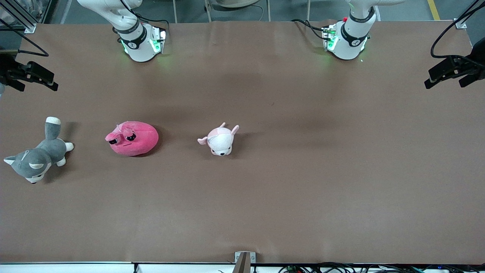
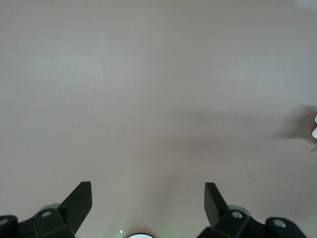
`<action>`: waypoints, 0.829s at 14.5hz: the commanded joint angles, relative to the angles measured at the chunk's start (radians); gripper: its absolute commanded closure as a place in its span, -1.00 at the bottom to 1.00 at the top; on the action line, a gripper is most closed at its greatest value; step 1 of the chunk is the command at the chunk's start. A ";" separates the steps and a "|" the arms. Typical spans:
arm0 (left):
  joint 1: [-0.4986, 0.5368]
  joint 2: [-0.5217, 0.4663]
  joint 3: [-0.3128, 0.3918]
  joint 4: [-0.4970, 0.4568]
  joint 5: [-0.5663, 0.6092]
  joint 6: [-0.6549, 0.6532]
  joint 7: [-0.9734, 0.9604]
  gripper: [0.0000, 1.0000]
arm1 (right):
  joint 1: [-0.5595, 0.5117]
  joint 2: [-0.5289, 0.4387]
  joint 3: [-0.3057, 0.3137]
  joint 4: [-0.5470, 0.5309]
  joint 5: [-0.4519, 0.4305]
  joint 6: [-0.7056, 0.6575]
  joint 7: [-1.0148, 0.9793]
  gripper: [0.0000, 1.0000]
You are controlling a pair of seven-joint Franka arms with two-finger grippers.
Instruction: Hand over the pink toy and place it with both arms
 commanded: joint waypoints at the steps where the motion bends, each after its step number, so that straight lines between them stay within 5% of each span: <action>1: -0.004 0.026 0.005 0.026 0.020 0.006 0.027 -1.00 | -0.004 -0.027 0.007 -0.018 -0.002 -0.004 -0.005 -1.00; 12: -0.008 0.037 0.004 0.031 0.018 0.006 0.027 -1.00 | -0.005 -0.027 0.007 -0.016 -0.003 -0.018 -0.005 -1.00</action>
